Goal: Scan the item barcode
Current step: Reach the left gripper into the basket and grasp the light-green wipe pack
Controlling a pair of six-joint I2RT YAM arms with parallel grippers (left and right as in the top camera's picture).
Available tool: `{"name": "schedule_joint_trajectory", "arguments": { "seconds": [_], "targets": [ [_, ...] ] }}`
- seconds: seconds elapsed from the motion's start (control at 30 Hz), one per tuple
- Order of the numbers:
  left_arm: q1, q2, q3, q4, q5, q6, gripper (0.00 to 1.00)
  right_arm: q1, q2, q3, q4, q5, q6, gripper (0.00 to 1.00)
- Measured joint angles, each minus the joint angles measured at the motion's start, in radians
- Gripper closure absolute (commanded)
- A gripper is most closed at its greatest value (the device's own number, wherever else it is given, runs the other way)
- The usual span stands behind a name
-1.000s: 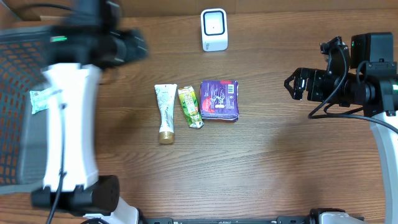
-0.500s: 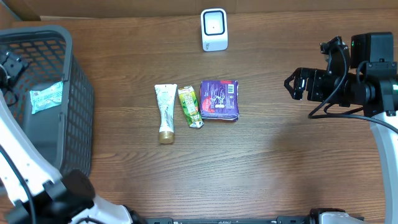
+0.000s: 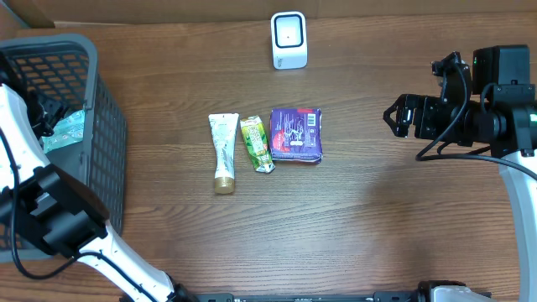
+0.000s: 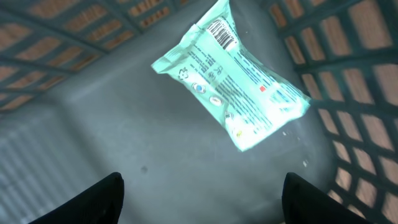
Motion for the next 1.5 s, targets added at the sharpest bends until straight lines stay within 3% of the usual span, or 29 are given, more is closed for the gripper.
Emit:
{"name": "schedule_joint_trajectory", "arguments": {
  "seconds": [0.47, 0.9, 1.1, 1.4, 1.47, 1.5],
  "targets": [
    [-0.039, 0.150, -0.001, 0.100, 0.011, 0.058, 0.28, 0.000, 0.000, 0.000, 0.000, 0.000, 0.000, 0.00],
    [-0.050, 0.151, -0.103, 0.167, 0.014, 0.065, 0.29, 0.000, 0.000, 0.000, 0.000, 0.000, 0.000, 0.00],
    [-0.052, 0.144, -0.171, 0.223, 0.032, 0.065, 0.36, 0.000, 0.000, 0.000, 0.000, 0.000, 0.000, 0.00],
    [-0.052, 0.140, -0.188, 0.298, 0.034, 0.065, 0.31, 0.000, 0.000, 0.000, -0.010, 0.000, 0.000, 0.00],
    [-0.052, 0.140, -0.189, 0.312, 0.029, 0.065, 0.34, 0.000, 0.000, 0.000, -0.010, 0.000, 0.000, 0.00],
    [-0.052, 0.140, -0.190, 0.319, 0.027, 0.065, 0.47, 0.000, 0.000, 0.000, -0.011, 0.000, 0.000, 0.00]
  ]
}}
